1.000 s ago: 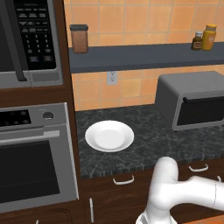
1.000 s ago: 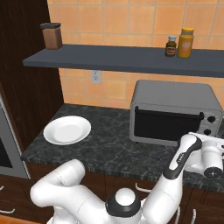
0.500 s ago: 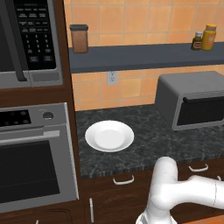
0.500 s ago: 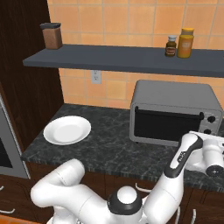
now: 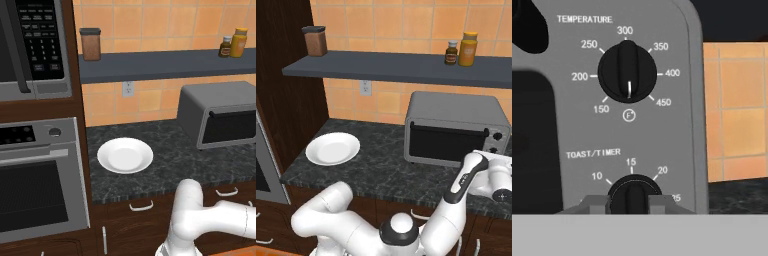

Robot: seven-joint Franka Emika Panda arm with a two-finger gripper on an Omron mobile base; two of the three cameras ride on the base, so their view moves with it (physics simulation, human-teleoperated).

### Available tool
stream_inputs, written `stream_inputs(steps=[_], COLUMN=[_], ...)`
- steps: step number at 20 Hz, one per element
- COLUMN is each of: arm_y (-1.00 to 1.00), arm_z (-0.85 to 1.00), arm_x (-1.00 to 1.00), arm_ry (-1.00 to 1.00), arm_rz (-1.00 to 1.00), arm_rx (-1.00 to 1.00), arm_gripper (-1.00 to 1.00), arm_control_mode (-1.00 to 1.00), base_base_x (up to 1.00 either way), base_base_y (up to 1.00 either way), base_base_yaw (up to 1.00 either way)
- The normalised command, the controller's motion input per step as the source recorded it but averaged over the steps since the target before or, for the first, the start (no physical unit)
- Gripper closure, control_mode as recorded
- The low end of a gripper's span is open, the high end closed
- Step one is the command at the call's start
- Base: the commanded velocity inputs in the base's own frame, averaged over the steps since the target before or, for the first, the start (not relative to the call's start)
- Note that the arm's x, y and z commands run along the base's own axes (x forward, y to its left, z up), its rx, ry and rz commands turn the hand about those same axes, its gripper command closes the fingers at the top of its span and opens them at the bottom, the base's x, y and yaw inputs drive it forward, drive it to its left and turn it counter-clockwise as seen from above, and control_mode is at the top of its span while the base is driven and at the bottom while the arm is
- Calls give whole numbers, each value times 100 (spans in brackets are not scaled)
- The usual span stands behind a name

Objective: Pick up the kebab skewer and baguette bread, and place them inside the toaster oven. Close the toaster oven door and start by setting the timer.

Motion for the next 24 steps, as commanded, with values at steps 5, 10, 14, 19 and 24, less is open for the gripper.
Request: stream_inputs(steps=[5,10,14,19,24], arm_y=[0,0,0,-7,-16], arm_z=[0,0,0,0,0], arm_x=[15,20,0,0,0], arm_ry=[0,0,-1,-4,-3], arm_rz=[0,0,-1,0,0], arm_rx=[0,4,21,26,28], arm_gripper=[100,100,100,100,100], arm_control_mode=[-100,-100,-100,-100,-100], base_base_x=[0,0,0,0,0], base_base_y=[0,0,0,0,0], base_base_yaw=[0,0,0,0,0])
